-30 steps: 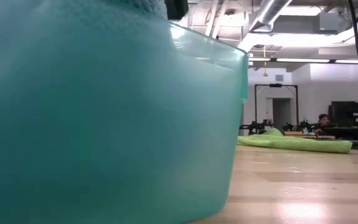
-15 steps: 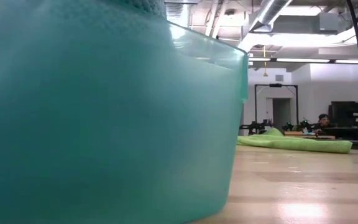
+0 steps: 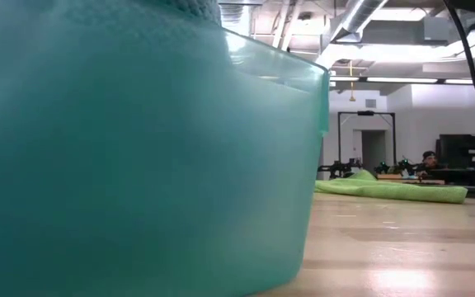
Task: Fold microfiber towels
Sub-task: Put the folded blue microfiber towel into the bin
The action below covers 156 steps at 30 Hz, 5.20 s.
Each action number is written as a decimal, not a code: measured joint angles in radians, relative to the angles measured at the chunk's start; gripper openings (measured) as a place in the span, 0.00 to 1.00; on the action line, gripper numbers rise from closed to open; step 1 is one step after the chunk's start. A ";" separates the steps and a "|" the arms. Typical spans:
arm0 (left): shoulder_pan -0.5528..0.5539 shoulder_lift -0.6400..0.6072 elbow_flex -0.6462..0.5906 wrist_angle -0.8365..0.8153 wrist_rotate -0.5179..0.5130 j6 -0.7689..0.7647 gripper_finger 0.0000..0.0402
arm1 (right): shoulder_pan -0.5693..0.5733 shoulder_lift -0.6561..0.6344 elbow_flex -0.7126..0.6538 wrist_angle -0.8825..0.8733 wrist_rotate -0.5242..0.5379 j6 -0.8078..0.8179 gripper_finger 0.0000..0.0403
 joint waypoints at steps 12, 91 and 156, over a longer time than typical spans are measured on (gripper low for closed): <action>0.000 0.000 0.000 0.000 -0.004 -0.029 0.52 | -0.003 -0.001 -0.013 0.071 0.043 -0.242 0.01; -0.305 1.305 0.439 0.742 0.385 0.668 0.65 | 0.380 -0.394 -0.013 -0.499 0.662 1.309 0.04; -0.250 1.073 0.666 -0.102 0.744 1.035 0.43 | 0.370 -0.394 -0.013 -0.509 0.691 1.280 0.06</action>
